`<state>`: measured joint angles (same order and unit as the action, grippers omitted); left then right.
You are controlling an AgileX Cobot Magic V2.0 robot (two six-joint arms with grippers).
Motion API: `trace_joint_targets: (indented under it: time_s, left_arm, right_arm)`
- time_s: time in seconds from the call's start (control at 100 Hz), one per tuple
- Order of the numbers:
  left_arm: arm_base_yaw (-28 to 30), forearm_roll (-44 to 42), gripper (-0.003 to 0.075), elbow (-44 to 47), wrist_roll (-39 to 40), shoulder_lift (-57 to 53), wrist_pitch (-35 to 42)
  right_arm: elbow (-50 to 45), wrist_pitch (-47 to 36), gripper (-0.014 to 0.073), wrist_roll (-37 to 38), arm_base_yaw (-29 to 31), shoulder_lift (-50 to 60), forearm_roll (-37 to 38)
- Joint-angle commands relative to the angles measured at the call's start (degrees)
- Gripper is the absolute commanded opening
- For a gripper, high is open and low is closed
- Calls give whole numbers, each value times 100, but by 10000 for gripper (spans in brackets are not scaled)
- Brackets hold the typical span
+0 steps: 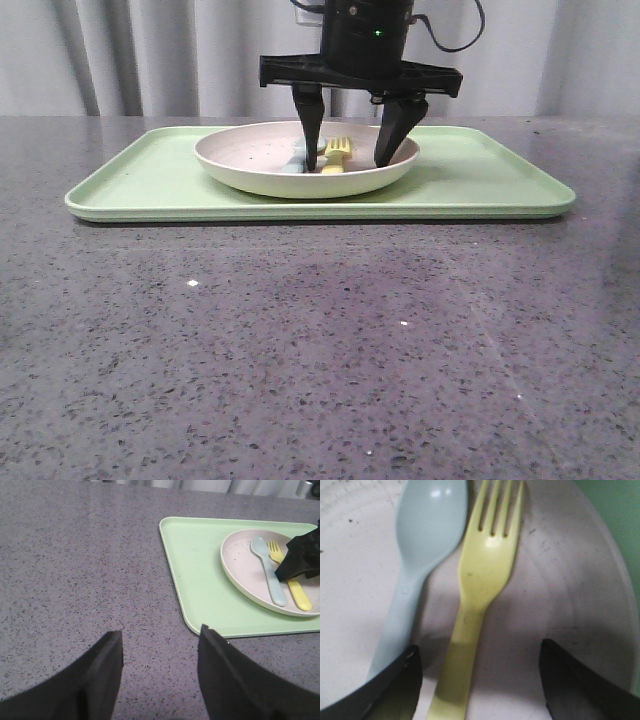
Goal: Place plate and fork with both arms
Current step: 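Lower the right gripper into the plate and grasp the yellow fork, then lift the yellow fork out of the plate with the right gripper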
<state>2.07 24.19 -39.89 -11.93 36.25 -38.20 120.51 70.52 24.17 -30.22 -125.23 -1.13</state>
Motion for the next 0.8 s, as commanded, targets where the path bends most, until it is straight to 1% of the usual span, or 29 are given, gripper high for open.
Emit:
trace_joint_targets:
  time_s: [0.0,0.06,0.13,0.15,0.26,0.32,0.39,0.46,0.66,0.79]
  left_arm:
    - [-3,104,347,-139,30,-17,403]
    - [-3,104,347,-139,30,-17,407]
    - [-3,104,347,-139,30,-17,407]
    - [-3,104,347,-139,30,-17,407]
    - [-3,104,347,-139,30,-17,407]
    - [-3,104,347,-139,30,-17,407]
    - [-3,104,347,-139,30,-17,407]
    - [-3,104,347,-139,30,-17,407]
    - [-3,104,347,-139,30,-17,407]
    - [-3,104,347,-139,30,-17,407]
  right_arm:
    - [160,-71,449,0,5,289,30]
    - [160,-71,384,0,5,289,30]
    - [160,-67,273,0,5,289,30]
    - [160,-59,225,0,5,289,30]
    - [160,-73,60,0,5,289,30]
    - [160,-73,5,0,5,289,30]
    - [160,-100,-34,0,5,289,30]
    - [160,-111,-50,0,5,289,30]
    - [254,104,-50,-5,5,308,23]
    - [537,321,-50,-11,5,416,298]
